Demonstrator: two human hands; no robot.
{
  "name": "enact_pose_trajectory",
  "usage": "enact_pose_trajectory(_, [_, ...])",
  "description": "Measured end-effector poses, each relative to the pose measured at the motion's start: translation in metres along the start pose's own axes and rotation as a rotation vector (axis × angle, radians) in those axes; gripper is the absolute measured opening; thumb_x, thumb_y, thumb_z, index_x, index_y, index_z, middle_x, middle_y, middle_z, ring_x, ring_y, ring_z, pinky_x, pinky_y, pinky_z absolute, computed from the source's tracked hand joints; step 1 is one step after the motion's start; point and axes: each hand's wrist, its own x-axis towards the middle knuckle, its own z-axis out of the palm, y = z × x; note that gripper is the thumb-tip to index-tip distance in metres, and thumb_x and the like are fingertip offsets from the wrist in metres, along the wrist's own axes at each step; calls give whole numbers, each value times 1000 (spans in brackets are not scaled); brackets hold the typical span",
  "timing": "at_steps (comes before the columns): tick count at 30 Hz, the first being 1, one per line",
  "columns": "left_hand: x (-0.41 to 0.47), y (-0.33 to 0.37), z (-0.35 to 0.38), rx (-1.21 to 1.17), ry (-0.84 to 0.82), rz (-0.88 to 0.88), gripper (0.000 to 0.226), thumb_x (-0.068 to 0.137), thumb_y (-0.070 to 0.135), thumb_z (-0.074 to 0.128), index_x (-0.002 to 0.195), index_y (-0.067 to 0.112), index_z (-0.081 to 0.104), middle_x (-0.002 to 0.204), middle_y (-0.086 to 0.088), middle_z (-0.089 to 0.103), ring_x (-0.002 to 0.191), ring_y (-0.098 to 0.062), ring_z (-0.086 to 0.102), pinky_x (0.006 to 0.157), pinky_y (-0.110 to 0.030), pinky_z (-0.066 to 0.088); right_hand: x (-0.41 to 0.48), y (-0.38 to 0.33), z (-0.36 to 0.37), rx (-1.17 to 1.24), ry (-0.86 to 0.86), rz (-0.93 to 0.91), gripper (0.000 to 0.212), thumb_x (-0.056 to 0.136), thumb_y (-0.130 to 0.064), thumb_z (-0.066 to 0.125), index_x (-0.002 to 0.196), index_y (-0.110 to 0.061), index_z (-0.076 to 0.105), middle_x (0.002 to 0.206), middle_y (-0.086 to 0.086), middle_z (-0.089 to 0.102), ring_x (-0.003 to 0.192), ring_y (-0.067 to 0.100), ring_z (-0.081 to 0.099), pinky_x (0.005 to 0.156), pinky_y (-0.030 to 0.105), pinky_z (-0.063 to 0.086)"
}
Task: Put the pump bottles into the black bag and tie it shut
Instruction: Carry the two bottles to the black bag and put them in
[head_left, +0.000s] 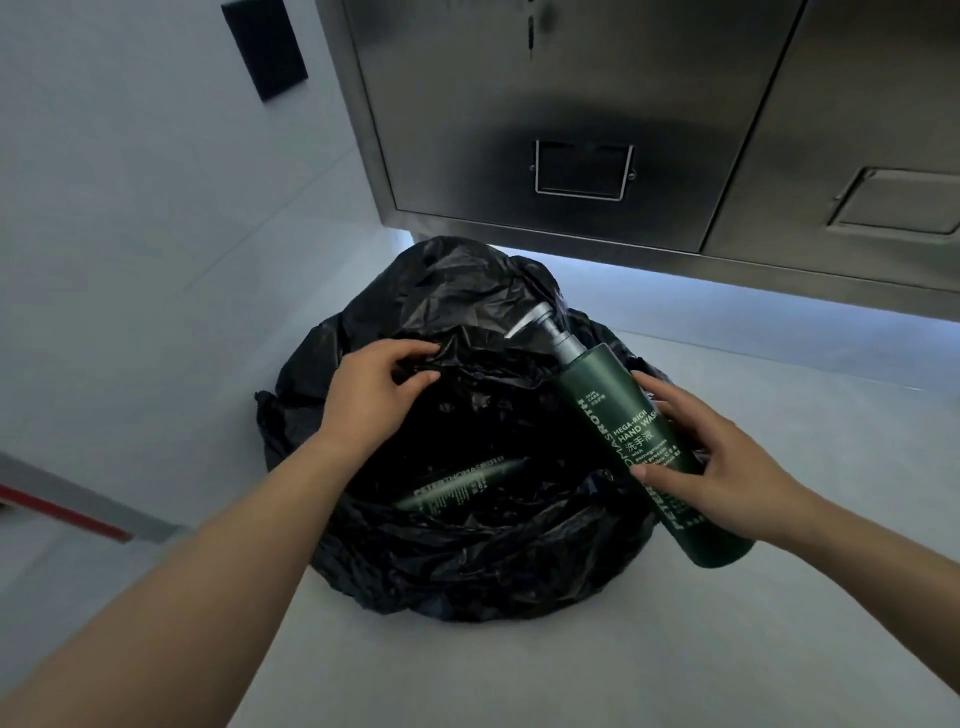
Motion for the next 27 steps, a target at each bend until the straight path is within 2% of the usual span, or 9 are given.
enact_pose_trajectory(3, [22, -7, -4, -71, 81, -76, 21, 79, 31, 73, 100, 31, 72, 90, 20, 65, 78, 6, 57, 72, -3, 37, 9, -6, -7, -59, -27, -2, 83, 73, -20, 78, 129, -62, 34, 129, -17, 53, 111, -12, 51, 86, 14, 42])
enact_pose_trajectory(4, [29, -9, -7, -97, 102, -101, 19, 78, 32, 73, 97, 33, 72, 84, 25, 62, 74, 9, 56, 67, 1, 35, 13, -8, -9, -83, -33, -12, 83, 73, -19, 78, 129, -62, 34, 128, -22, 54, 112, -11, 51, 88, 14, 42])
enact_pose_trajectory(6, [42, -13, -12, -165, 133, -149, 16, 78, 31, 73, 94, 34, 72, 77, 26, 61, 73, 11, 56, 64, 3, 35, 19, -12, -8, -126, -64, -38, 83, 74, -18, 77, 128, -63, 34, 125, -34, 51, 112, -15, 48, 86, 5, 39])
enact_pose_trajectory(9, [54, -21, -14, -265, 165, -214, 12, 79, 29, 71, 90, 34, 71, 80, 16, 66, 78, 2, 61, 71, -4, 39, 23, -15, 4, -147, -129, -62, 83, 76, -17, 76, 129, -63, 32, 129, -40, 41, 114, -23, 40, 86, -2, 33])
enact_pose_trajectory(13, [48, -34, -5, -282, 149, -262, 11, 80, 31, 70, 91, 32, 72, 84, 14, 68, 84, -1, 63, 77, -13, 44, 29, -10, 28, -205, -241, -65, 81, 77, -20, 75, 134, -55, 31, 138, -27, 40, 125, -12, 37, 100, 9, 30])
enact_pose_trajectory(15, [40, -39, 2, -284, 140, -264, 13, 81, 30, 69, 94, 30, 73, 87, 12, 69, 86, -2, 64, 81, -16, 45, 32, -6, 37, -258, -283, -81, 81, 76, -22, 75, 136, -54, 30, 139, -23, 41, 125, -9, 37, 100, 6, 29])
enact_pose_trajectory(20, [27, -51, 6, -268, 150, -289, 14, 83, 31, 68, 96, 29, 72, 89, 9, 69, 86, -3, 63, 75, -13, 43, 48, 0, 56, -312, -373, -99, 82, 76, -26, 74, 134, -58, 27, 136, -22, 44, 121, -5, 41, 97, 8, 30])
enact_pose_trajectory(24, [22, -54, 2, -233, 125, -283, 16, 83, 31, 68, 98, 29, 72, 90, 9, 69, 86, -3, 62, 74, -15, 42, 66, 0, 66, -378, -379, -175, 75, 76, -27, 75, 137, -47, 35, 144, -18, 40, 129, 0, 38, 106, 20, 30])
enact_pose_trajectory(27, [17, -49, 0, -207, 83, -289, 18, 82, 33, 69, 100, 30, 71, 91, 11, 68, 86, -2, 60, 71, -12, 39, 72, 2, 68, -422, -250, -179, 58, 80, -29, 72, 132, -41, 48, 147, -15, 38, 134, 5, 34, 112, 31, 30])
